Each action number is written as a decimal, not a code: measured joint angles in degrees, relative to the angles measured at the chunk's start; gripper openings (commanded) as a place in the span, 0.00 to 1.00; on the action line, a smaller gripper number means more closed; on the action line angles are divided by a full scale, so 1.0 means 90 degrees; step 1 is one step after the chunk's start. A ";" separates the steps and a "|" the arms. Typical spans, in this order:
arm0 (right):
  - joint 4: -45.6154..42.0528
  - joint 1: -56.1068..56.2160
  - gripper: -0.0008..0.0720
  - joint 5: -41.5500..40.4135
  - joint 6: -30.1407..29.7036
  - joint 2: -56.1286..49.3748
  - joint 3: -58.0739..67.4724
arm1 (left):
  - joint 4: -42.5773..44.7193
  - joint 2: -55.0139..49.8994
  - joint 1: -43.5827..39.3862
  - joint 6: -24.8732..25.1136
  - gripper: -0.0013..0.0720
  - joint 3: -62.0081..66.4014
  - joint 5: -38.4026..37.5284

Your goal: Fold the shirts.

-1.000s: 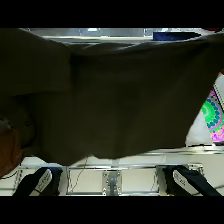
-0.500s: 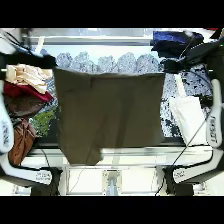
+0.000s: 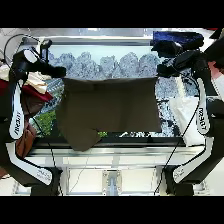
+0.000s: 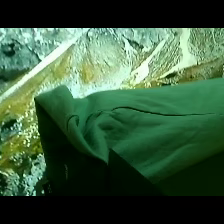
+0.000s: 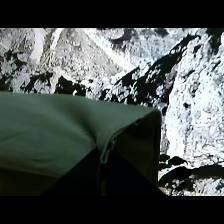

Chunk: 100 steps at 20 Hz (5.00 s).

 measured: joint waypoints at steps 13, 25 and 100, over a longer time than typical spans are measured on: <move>-0.0068 0.0345 0.36 0.0367 -0.0017 -0.0396 -0.1501 | 0.0646 -0.0656 -0.0262 -0.0491 0.57 -0.0806 -0.0391; -0.1931 -0.0265 0.55 -0.2193 -0.0163 0.1302 -0.1234 | 0.0304 0.2783 0.0359 -0.0661 0.94 -0.3356 -0.1299; 0.2297 -0.2013 0.03 -0.0923 -0.1076 0.5904 -0.6249 | -0.3313 0.7567 0.1260 -0.0780 0.03 -0.7057 -0.0080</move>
